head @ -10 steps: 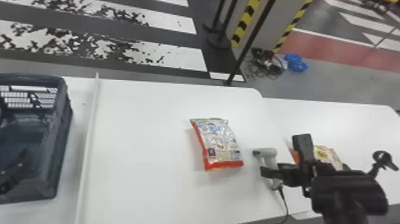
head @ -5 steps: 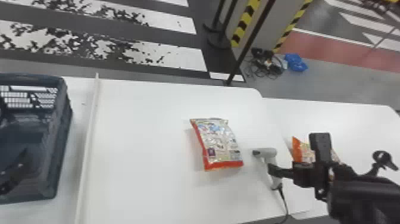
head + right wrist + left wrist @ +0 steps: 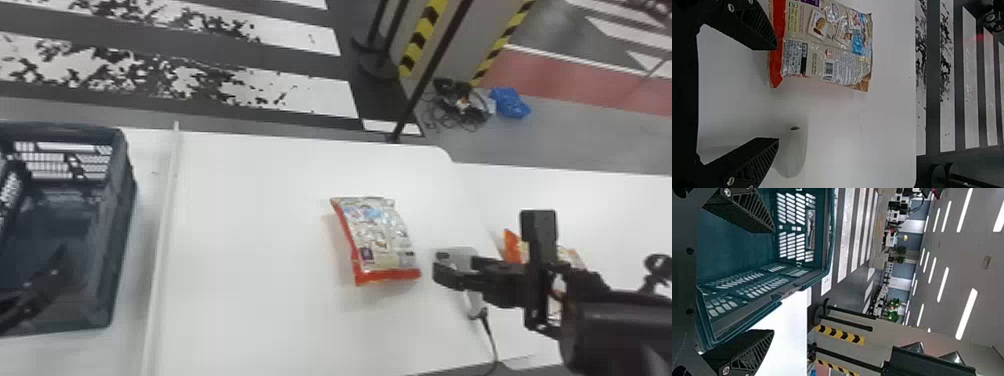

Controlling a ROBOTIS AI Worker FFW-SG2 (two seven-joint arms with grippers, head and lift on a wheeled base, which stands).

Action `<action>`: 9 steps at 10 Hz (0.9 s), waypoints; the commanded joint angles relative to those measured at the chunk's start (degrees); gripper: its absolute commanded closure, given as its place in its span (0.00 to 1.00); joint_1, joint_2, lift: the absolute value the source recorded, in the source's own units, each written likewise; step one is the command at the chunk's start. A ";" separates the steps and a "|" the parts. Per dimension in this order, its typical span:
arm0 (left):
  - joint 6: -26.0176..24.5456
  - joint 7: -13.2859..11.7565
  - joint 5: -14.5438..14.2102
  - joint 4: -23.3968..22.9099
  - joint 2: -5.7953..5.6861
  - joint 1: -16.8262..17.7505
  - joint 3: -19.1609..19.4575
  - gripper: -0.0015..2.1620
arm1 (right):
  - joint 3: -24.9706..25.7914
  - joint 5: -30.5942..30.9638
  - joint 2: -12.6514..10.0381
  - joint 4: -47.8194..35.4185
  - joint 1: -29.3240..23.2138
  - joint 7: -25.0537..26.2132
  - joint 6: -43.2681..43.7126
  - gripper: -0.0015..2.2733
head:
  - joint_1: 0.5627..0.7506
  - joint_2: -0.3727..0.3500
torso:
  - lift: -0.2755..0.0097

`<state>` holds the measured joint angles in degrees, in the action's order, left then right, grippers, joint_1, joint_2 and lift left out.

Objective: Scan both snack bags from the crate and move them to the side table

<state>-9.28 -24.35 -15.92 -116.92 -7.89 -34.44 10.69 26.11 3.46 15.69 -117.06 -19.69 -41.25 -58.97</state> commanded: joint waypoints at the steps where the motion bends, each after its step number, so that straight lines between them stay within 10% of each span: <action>1: 0.00 0.00 0.01 0.03 -0.02 -0.01 0.03 0.04 | -3.00 0.05 0.13 -0.10 1.23 -0.41 -0.93 0.05 | 0.70 0.14 | 0.70; 9: 0.00 -0.09 -0.08 0.12 0.07 -0.01 0.21 0.04 | -18.90 6.03 1.63 10.54 10.99 -0.85 -1.99 0.05 | 0.70 0.36 | 0.70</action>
<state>-9.28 -24.39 -15.92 -116.76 -7.82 -34.45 10.86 7.96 8.72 17.30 -107.61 -9.57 -42.11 -61.11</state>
